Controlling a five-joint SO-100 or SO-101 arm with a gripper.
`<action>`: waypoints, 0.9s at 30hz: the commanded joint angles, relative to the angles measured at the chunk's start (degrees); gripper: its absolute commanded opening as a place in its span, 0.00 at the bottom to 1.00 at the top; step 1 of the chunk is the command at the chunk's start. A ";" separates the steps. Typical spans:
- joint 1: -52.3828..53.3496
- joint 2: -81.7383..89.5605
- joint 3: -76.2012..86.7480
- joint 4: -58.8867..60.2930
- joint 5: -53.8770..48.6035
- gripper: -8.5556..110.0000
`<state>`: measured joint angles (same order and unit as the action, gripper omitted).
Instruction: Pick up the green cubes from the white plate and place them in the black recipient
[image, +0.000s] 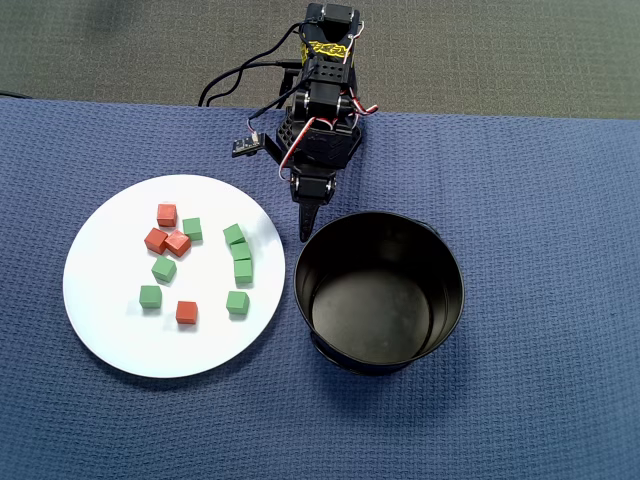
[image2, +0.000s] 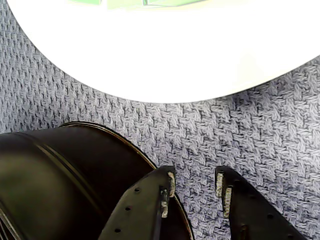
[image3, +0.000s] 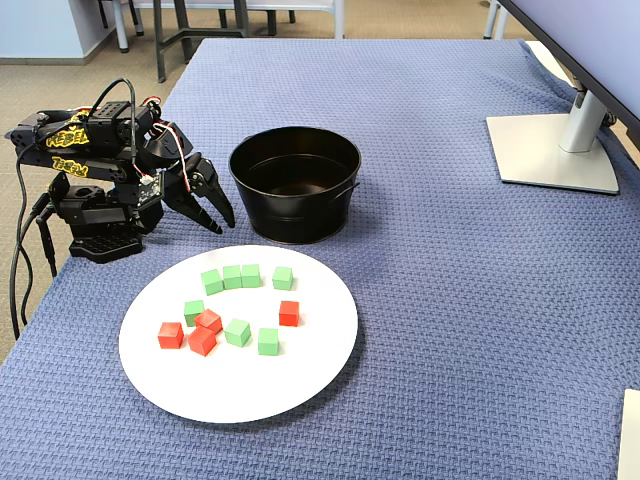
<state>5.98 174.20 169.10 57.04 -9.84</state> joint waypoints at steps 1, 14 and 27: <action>-2.99 -2.99 -2.64 -1.67 -5.19 0.26; -0.18 -4.39 -9.58 2.55 -2.37 0.22; 11.43 -16.35 -29.00 15.29 -11.69 0.24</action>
<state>13.10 164.53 147.04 74.44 -16.61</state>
